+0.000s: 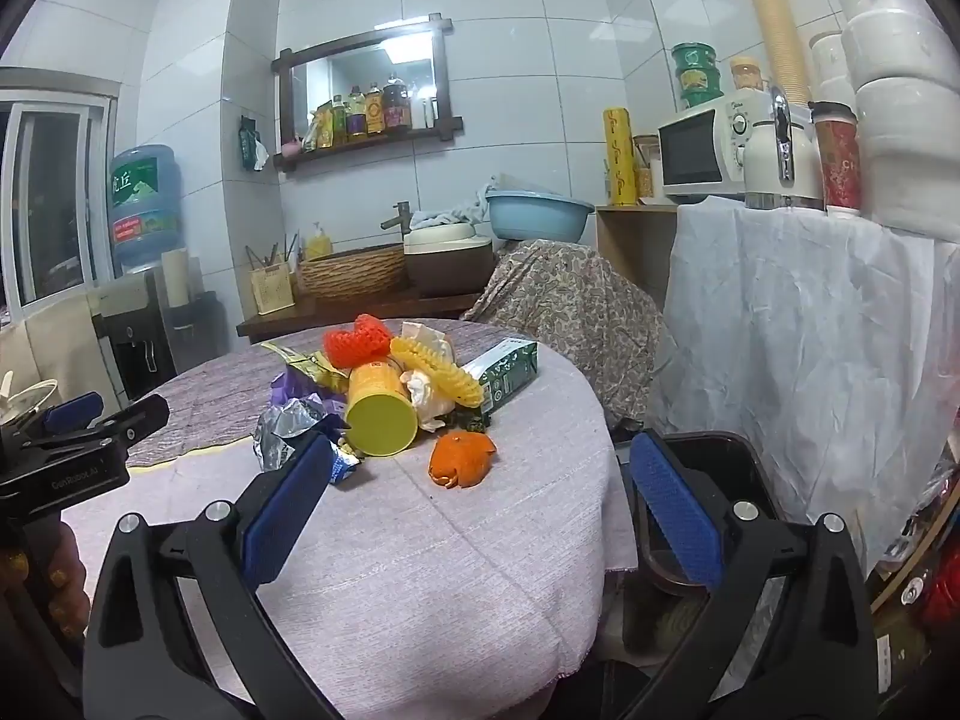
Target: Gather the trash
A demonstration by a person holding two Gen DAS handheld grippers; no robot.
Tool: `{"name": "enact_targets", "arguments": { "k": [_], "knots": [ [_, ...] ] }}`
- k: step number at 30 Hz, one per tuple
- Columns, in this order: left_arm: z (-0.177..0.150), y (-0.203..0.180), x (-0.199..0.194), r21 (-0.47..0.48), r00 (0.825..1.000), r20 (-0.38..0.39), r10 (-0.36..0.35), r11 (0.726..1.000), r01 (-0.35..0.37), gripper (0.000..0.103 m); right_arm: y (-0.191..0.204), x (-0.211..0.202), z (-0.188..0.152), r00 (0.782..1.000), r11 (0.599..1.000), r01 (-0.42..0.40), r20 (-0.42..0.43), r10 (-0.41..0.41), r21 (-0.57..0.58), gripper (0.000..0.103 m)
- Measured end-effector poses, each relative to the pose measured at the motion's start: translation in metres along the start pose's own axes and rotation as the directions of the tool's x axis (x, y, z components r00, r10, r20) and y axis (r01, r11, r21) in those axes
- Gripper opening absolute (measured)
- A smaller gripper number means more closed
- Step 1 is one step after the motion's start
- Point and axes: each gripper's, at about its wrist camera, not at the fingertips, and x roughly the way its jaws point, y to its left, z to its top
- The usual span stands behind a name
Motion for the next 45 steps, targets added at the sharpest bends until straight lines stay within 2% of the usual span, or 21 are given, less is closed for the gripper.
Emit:
{"name": "enact_targets", "arguments": {
  "k": [45],
  "knots": [
    [-0.005, 0.005, 0.009, -0.018, 0.999, -0.033, -0.014, 1.0, 0.014, 0.098, 0.002, 0.009, -0.006, 1.0, 1.0, 0.018, -0.026, -0.018, -0.012, 0.098]
  ]
}}
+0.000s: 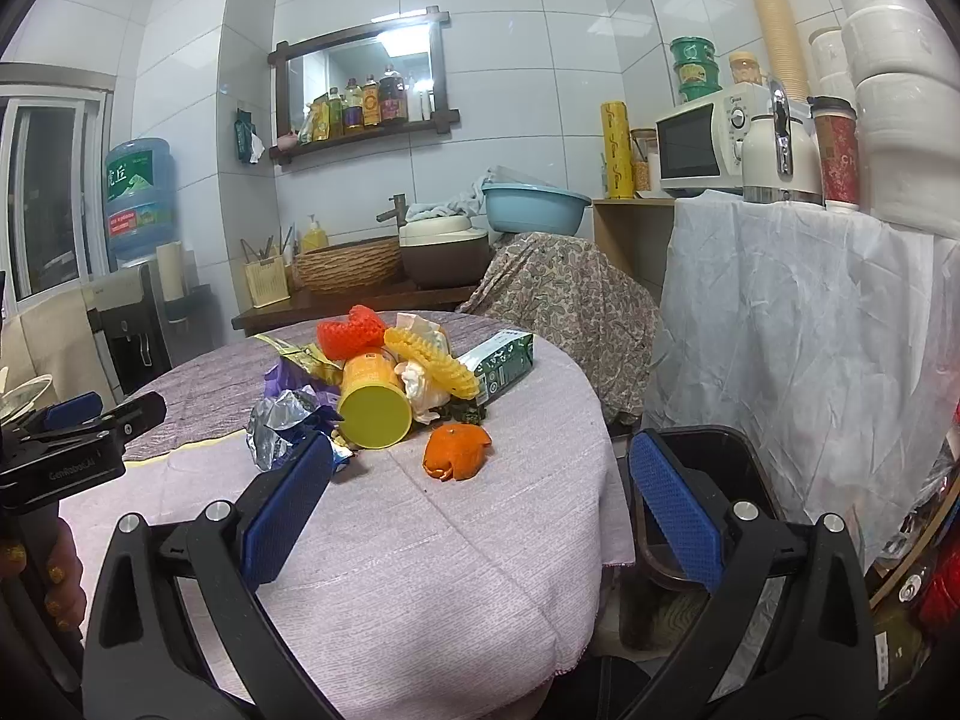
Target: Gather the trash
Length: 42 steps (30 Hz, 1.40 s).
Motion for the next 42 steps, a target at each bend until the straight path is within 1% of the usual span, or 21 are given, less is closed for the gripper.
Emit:
{"name": "enact_targets", "arguments": {
  "k": [42],
  "knots": [
    [-0.0027, -0.0042, 0.003, 0.016, 1.0, -0.014, -0.007, 1.0, 0.007, 0.098, -0.0005, 0.0024, -0.0014, 1.0, 1.0, -0.008, -0.015, 0.008, 0.014, 0.098]
  ]
}}
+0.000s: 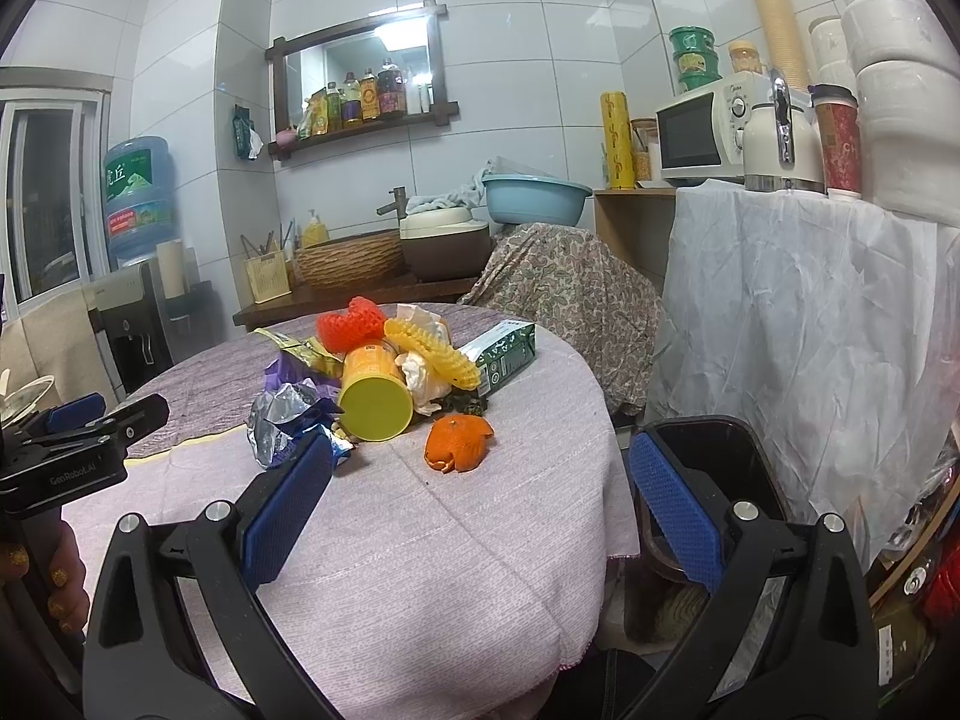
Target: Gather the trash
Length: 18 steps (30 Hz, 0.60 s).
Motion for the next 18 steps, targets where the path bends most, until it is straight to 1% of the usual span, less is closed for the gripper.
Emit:
{"name": "enact_targets", "arguments": {
  "k": [13, 16, 18],
  "knots": [
    [-0.001, 0.003, 0.004, 0.006, 1.0, -0.019, -0.001, 1.0, 0.001, 0.098, -0.002, 0.004, -0.003, 1.0, 1.0, 0.002, -0.013, -0.002, -0.002, 0.098],
    [-0.002, 0.002, 0.009, 0.015, 0.999, -0.036, -0.01, 1.0, 0.01, 0.098, -0.003, 0.01, -0.003, 0.999, 1.0, -0.004, -0.042, 0.004, -0.009, 0.098],
    [-0.001, 0.001, 0.016, 0.026, 0.997, -0.068, -0.033, 0.999, 0.034, 0.098, -0.003, 0.021, -0.004, 0.996, 1.0, -0.022, -0.087, 0.021, -0.014, 0.098]
  ]
}}
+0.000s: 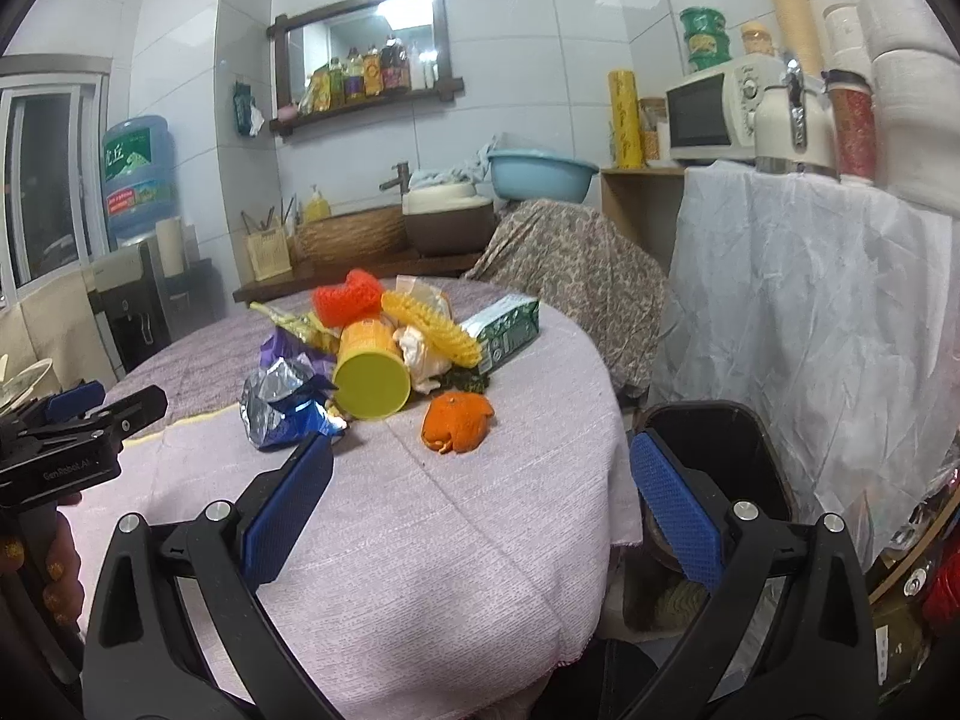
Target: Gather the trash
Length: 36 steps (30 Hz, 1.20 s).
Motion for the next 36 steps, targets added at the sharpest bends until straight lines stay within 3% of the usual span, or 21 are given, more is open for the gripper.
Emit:
{"name": "enact_targets", "arguments": {
  "k": [3, 7, 15, 20, 23, 32, 36],
  "knots": [
    [0.002, 0.001, 0.019, 0.012, 0.996, -0.073, -0.052, 0.999, 0.053, 0.098, -0.002, 0.026, 0.002, 0.994, 0.999, -0.042, -0.104, 0.04, -0.011, 0.098],
    [0.003, 0.002, 0.044, 0.04, 0.985, -0.151, -0.088, 0.995, 0.095, 0.097, -0.004, 0.073, 0.001, 0.96, 0.996, -0.083, -0.271, 0.077, -0.011, 0.098],
    [0.003, 0.005, 0.084, 0.101, 0.962, -0.258, -0.086, 0.988, 0.115, 0.073, -0.01, 0.127, 0.009, 0.923, 0.99, -0.139, -0.359, 0.135, 0.014, 0.098],
    [0.011, 0.002, 0.094, 0.125, 0.956, -0.273, -0.104, 0.982, 0.142, 0.071, -0.009, 0.161, 0.018, 0.906, 0.99, -0.14, -0.404, 0.125, -0.008, 0.098],
    [0.021, 0.006, 0.102, 0.091, 0.943, -0.294, -0.156, 0.978, 0.19, 0.07, -0.003, 0.172, 0.023, 0.906, 0.988, -0.145, -0.409, 0.11, -0.057, 0.097],
    [0.032, 0.011, 0.124, -0.066, 0.884, -0.354, -0.305, 0.951, 0.302, 0.068, 0.004, 0.196, 0.023, 0.889, 0.981, -0.153, -0.449, 0.085, -0.118, 0.069],
    [0.033, 0.009, 0.136, -0.09, 0.87, -0.376, -0.317, 0.948, 0.307, 0.055, 0.004, 0.204, 0.022, 0.883, 0.98, -0.163, -0.46, 0.093, -0.114, 0.059]
  ]
}}
